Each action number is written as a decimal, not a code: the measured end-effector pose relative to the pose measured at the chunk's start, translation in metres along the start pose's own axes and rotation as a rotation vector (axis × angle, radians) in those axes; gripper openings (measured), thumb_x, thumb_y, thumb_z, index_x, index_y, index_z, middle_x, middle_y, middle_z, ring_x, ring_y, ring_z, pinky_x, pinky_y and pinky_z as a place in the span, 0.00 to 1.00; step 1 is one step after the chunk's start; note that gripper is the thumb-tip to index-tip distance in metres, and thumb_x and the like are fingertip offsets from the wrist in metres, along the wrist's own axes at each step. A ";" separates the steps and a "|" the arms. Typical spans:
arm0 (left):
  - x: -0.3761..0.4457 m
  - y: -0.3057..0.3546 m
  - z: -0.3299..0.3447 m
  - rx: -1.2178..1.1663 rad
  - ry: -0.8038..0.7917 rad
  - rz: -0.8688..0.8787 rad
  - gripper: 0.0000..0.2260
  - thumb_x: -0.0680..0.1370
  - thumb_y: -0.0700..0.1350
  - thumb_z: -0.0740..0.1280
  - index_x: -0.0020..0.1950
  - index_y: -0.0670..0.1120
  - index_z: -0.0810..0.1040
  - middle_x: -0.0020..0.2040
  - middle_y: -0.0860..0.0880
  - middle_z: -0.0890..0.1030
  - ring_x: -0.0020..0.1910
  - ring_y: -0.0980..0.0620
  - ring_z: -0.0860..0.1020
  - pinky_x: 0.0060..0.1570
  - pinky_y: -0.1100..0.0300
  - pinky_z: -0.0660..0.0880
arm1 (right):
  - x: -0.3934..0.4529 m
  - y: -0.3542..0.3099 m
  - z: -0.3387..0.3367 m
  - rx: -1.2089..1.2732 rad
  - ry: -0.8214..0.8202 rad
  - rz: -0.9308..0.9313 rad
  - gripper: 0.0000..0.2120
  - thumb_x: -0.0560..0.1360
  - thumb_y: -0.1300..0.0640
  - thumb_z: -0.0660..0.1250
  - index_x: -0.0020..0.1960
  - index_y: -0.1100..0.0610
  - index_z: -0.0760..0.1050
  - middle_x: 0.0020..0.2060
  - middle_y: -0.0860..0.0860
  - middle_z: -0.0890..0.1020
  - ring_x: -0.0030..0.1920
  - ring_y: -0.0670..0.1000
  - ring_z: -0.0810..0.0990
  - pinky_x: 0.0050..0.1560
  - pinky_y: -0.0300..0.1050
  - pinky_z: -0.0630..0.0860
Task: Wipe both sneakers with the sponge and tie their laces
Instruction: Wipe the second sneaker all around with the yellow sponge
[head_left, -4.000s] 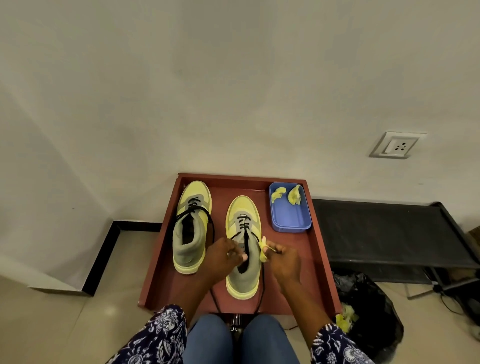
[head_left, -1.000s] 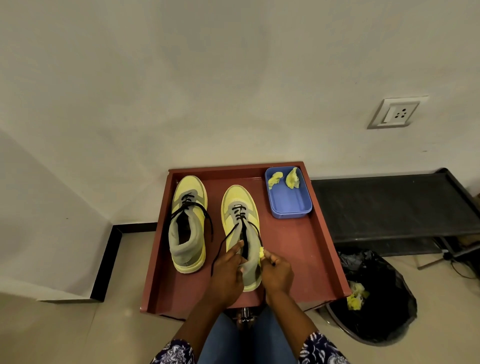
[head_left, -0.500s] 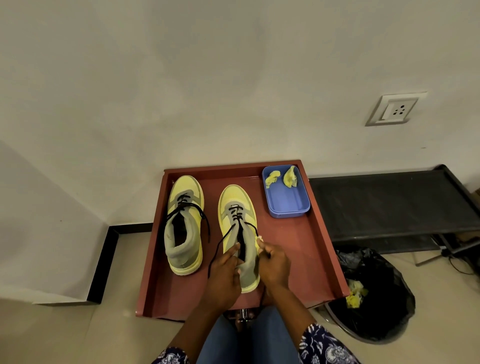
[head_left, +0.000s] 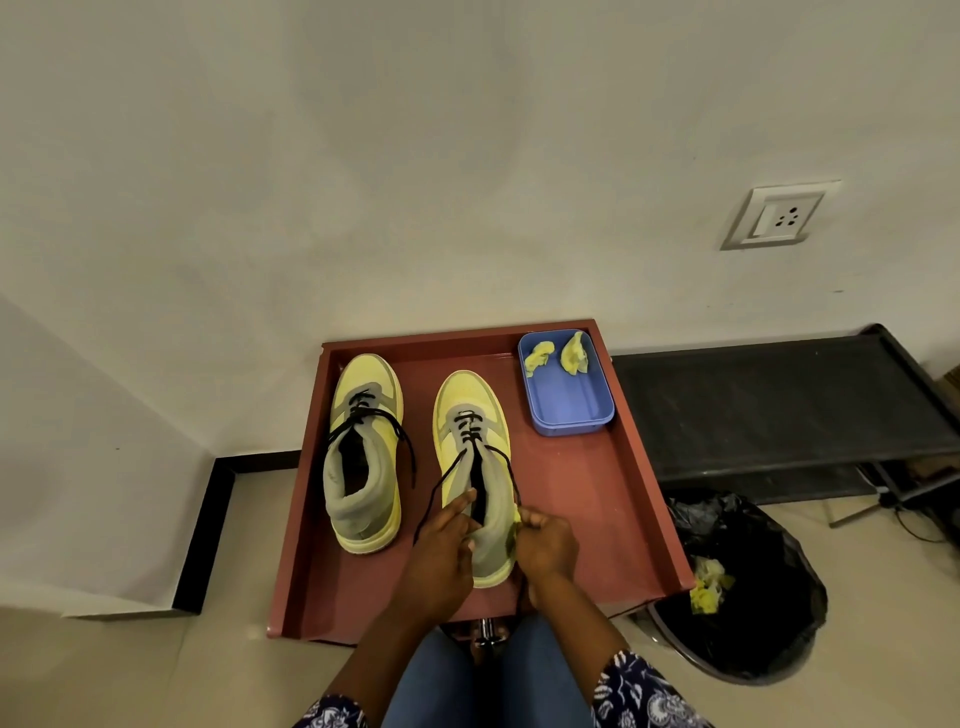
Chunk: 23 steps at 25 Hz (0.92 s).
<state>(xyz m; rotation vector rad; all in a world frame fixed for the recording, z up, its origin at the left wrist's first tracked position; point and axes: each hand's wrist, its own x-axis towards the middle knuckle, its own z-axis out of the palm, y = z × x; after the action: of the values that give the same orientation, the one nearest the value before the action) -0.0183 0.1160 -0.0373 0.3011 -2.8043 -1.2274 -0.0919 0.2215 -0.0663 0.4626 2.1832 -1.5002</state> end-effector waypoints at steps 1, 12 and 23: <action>0.000 -0.001 -0.001 -0.003 -0.011 0.000 0.16 0.73 0.43 0.52 0.50 0.38 0.76 0.67 0.57 0.61 0.68 0.52 0.68 0.61 0.71 0.62 | 0.007 -0.005 0.000 0.008 -0.011 0.023 0.16 0.69 0.68 0.61 0.48 0.55 0.83 0.43 0.54 0.85 0.39 0.51 0.79 0.49 0.50 0.80; -0.003 -0.004 0.000 -0.006 0.014 -0.007 0.11 0.77 0.38 0.56 0.54 0.38 0.76 0.69 0.54 0.64 0.67 0.57 0.67 0.61 0.71 0.62 | 0.014 -0.013 -0.005 0.070 -0.087 -0.040 0.18 0.74 0.68 0.60 0.61 0.57 0.77 0.57 0.50 0.81 0.58 0.50 0.78 0.63 0.50 0.74; -0.003 0.002 0.004 -0.001 0.026 -0.073 0.20 0.74 0.47 0.51 0.57 0.38 0.76 0.70 0.48 0.67 0.67 0.55 0.67 0.61 0.68 0.63 | -0.044 0.023 0.010 -0.167 0.024 0.014 0.09 0.73 0.67 0.61 0.45 0.62 0.80 0.45 0.57 0.83 0.44 0.54 0.79 0.42 0.43 0.73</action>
<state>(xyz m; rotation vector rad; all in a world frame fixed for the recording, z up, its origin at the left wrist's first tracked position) -0.0160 0.1208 -0.0389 0.4191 -2.7939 -1.2298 -0.0409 0.2194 -0.0638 0.4409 2.2949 -1.2981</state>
